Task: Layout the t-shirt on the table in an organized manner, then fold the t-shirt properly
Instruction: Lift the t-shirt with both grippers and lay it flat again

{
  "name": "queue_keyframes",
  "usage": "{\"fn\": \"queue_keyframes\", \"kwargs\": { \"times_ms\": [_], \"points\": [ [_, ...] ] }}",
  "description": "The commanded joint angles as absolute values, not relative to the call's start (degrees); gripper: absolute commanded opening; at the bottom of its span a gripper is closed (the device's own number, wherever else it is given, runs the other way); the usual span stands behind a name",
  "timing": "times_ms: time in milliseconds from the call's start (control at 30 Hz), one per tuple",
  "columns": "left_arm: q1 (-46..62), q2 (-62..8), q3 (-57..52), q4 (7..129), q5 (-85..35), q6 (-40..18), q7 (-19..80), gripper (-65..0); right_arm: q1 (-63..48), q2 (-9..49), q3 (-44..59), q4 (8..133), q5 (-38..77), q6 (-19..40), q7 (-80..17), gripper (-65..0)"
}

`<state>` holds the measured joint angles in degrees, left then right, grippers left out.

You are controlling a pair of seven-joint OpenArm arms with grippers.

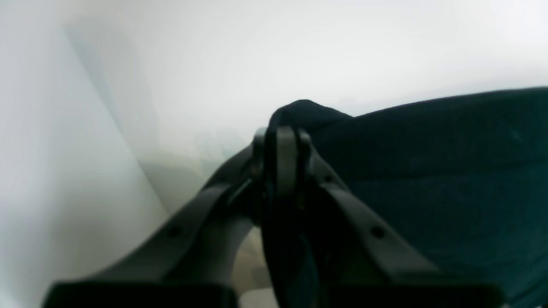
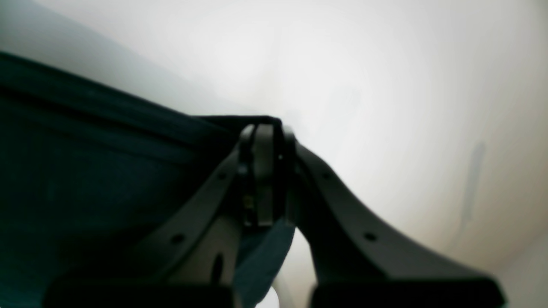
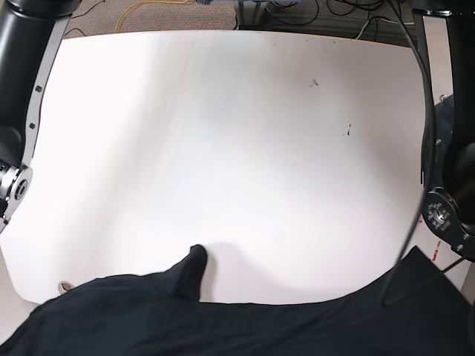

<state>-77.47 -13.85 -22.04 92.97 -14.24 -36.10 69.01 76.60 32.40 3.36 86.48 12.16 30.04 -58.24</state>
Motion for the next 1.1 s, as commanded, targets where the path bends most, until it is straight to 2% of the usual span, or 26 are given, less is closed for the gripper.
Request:
{"fn": "queue_keyframes", "kwargs": {
  "times_ms": [0,200,400,767,1067],
  "points": [
    [-75.6,-14.1,-21.8,94.5,-13.9,-36.1,67.9,-65.0,74.9,34.1,3.9,89.2,11.5,30.6,-58.0,-64.7],
    [-66.7,-13.9,-21.8,98.7,-14.1,-36.2,67.9,-65.0,62.2,34.2,10.4,95.9,11.5,31.5,-58.5,-64.7],
    [-53.5,-14.1,-22.1,104.6,-18.0,-36.2,67.9,-65.0,42.9,33.2,18.5,104.2,11.6,31.6,-58.3,-64.7],
    [-26.9,-14.1,-29.0,110.9,-23.7,-36.2,67.9,-65.0,14.2,22.1,32.0,111.3,13.1,34.6,-56.9,-64.8],
    [-6.8,-14.2,-36.9,111.6,-28.6,-36.3,67.6,-65.0,-5.2,12.3,35.9,111.4,12.5,36.2,-46.8,-64.8]
  ]
}}
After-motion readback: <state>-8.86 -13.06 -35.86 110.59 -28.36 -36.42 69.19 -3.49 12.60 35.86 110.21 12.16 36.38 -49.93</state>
